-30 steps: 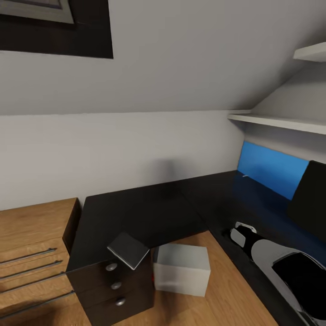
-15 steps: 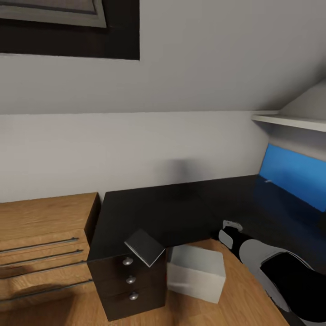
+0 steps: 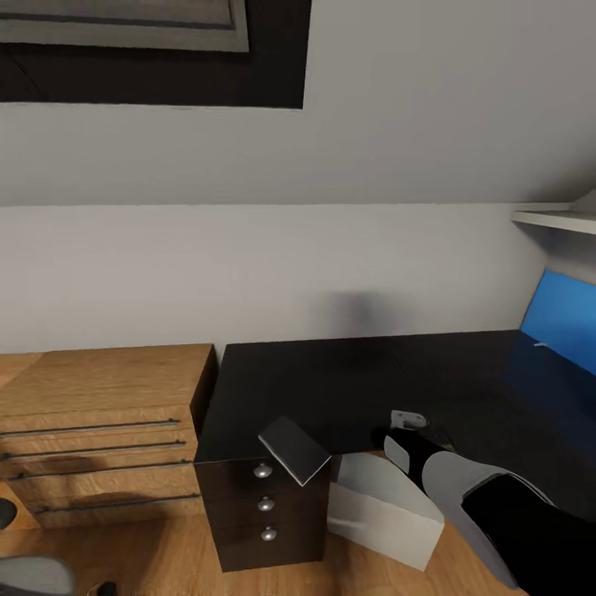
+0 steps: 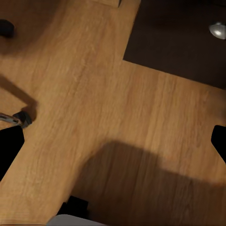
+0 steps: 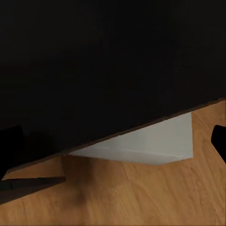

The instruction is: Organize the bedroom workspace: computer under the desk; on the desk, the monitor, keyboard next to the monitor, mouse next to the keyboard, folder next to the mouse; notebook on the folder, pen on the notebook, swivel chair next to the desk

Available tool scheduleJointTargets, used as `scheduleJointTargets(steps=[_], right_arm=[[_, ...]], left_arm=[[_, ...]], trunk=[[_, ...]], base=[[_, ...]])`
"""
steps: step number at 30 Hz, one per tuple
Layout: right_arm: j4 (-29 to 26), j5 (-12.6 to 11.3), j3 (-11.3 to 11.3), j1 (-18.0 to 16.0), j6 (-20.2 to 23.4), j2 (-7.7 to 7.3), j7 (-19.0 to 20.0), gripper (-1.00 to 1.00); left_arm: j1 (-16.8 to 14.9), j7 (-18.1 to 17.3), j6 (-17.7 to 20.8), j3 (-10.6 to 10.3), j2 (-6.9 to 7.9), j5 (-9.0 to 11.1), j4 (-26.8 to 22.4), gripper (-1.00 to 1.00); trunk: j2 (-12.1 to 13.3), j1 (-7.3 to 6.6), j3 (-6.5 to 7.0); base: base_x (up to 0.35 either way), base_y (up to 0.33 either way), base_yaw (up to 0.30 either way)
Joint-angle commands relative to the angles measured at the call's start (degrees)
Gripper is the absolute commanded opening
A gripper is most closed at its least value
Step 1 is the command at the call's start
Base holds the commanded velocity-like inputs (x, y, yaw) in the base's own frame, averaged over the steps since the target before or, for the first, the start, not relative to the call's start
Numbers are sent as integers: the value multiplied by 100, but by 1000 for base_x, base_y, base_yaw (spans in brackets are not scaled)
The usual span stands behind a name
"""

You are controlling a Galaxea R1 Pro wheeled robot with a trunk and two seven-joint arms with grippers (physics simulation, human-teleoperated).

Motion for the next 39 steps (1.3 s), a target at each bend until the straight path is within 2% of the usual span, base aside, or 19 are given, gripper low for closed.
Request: scheduleJointTargets(steps=[1,8,15,19,29,39], right_arm=[[7,-21,50,31,-34,27,-14,100],[10,42,48,440,-537,167,-13,100],[9,264,40,1259,-1406,184,-13,100],[10,348,39,1595,-1746,188,-13,100],[14,342,34,2249,-2085,191,-12,100],[19,308,34,2419,-2217,201,9,100]], left_arm=[[-4,-12,-16,30,-2,10,3,100],[-4,-13,-11,29,-5,6,7,100],[-4,-13,-14,25,-23,2,27,100],[-4,-13,-15,28,-31,1,36,100],[-4,-13,-16,36,-29,1,42,100],[-4,-13,-16,38,-21,8,42,100]], trunk=[[-5,0,-9],[-5,0,-30],[-5,0,-58],[-5,0,-77],[-5,0,-111],[-5,0,-115]], base=[[0,0,259],[0,0,258],[0,0,247],[-27,0,240],[-194,0,246],[-310,0,118]])
